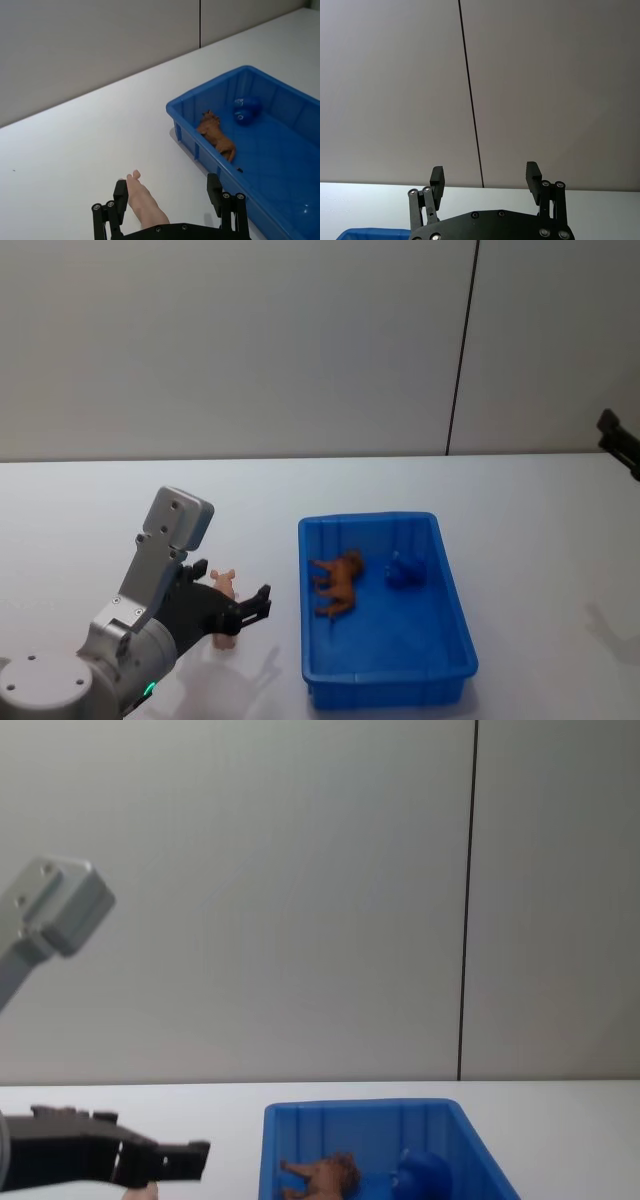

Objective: Pick up the two dolls from the table and place them into the box.

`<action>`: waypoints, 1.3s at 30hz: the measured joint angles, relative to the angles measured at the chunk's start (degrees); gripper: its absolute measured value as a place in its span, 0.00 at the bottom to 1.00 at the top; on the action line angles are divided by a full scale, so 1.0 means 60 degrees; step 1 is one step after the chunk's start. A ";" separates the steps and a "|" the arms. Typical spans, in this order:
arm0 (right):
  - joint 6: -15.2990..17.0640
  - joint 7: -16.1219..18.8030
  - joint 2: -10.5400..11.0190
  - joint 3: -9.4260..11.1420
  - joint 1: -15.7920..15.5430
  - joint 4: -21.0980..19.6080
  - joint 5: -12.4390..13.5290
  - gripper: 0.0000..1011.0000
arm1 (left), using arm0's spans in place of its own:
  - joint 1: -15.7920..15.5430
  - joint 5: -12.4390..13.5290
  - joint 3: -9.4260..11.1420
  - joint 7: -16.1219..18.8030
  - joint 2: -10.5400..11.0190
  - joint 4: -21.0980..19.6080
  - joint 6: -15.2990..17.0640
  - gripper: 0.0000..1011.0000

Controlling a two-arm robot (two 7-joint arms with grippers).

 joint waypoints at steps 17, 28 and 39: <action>-0.0088 -0.0097 0.0026 0.0040 -0.0066 -0.0054 0.0056 0.99 | -0.0805 0.0144 -0.0018 -0.0612 -0.0572 0.1442 0.0830 0.99; -0.0104 -0.0113 0.0035 0.0051 -0.0077 -0.0063 0.0066 0.99 | -0.1292 0.0244 -0.0088 -0.0662 -0.0894 0.2358 0.1213 0.99; -0.0112 -0.0124 0.0037 0.0053 -0.0085 -0.0069 0.0071 0.99 | -0.1618 0.0333 -0.0081 -0.0820 -0.1156 0.3003 0.1433 0.99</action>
